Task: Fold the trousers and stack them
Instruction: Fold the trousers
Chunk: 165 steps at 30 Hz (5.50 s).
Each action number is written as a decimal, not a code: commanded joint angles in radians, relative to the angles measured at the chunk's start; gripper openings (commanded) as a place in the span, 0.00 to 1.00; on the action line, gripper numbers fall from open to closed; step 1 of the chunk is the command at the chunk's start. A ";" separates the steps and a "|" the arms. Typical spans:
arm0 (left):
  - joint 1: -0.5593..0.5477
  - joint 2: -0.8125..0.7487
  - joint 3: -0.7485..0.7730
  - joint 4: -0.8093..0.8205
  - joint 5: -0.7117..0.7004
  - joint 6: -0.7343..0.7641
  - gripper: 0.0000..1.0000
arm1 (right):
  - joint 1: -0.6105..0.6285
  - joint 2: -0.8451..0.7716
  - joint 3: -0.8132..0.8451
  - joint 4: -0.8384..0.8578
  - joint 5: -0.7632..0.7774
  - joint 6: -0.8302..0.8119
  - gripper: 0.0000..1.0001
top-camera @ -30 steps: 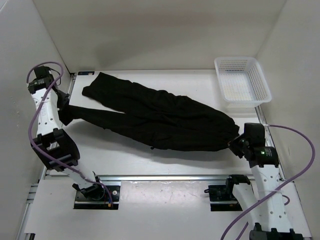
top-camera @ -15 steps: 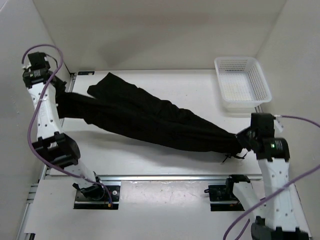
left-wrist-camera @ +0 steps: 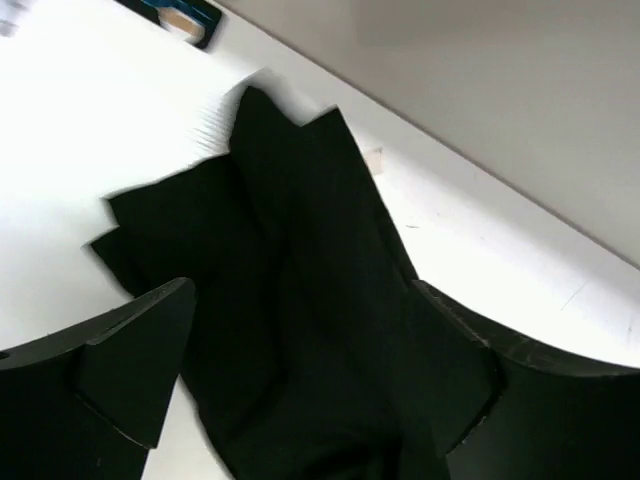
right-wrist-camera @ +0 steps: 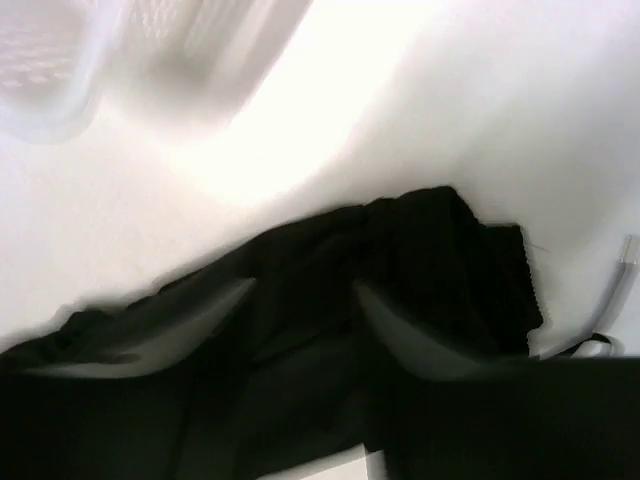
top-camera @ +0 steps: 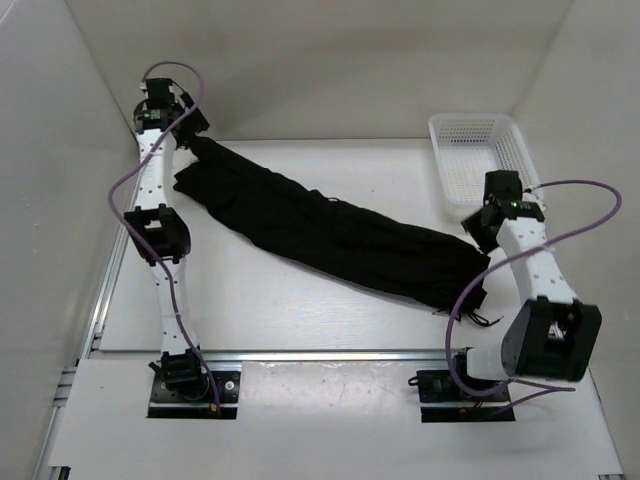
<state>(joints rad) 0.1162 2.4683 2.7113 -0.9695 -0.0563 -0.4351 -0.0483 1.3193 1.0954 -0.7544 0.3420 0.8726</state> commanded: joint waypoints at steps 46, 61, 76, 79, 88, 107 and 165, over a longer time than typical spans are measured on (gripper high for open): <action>0.089 -0.078 -0.491 -0.046 -0.023 -0.037 0.10 | -0.128 0.075 -0.325 0.238 -0.319 -0.007 0.09; 0.208 -0.485 -0.981 -0.055 -0.229 -0.140 0.10 | -0.292 -0.150 -0.336 0.038 -0.311 -0.101 0.00; 0.338 -0.743 -1.153 -0.075 -0.148 -0.183 0.85 | -0.292 -0.298 -0.194 -0.050 -0.320 -0.257 0.97; 0.358 -0.689 -1.162 -0.057 -0.135 -0.192 0.85 | -0.292 -0.241 -0.135 -0.037 -0.458 -0.312 0.97; 0.329 -0.546 -1.199 0.014 -0.085 -0.225 0.78 | -0.292 -0.189 -0.052 -0.048 -0.506 -0.350 0.97; 0.329 -0.405 -1.242 0.061 -0.069 -0.314 0.22 | -0.292 -0.238 -0.072 -0.066 -0.488 -0.331 0.97; -0.661 -0.812 -1.154 -0.045 -0.162 -0.140 1.00 | -0.274 -0.318 -0.141 -0.020 -0.623 -0.331 0.99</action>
<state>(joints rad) -0.5354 1.6360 1.5173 -1.1164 -0.3130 -0.6285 -0.3355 1.0180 0.9558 -0.8013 -0.2546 0.5491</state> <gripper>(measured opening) 0.989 0.985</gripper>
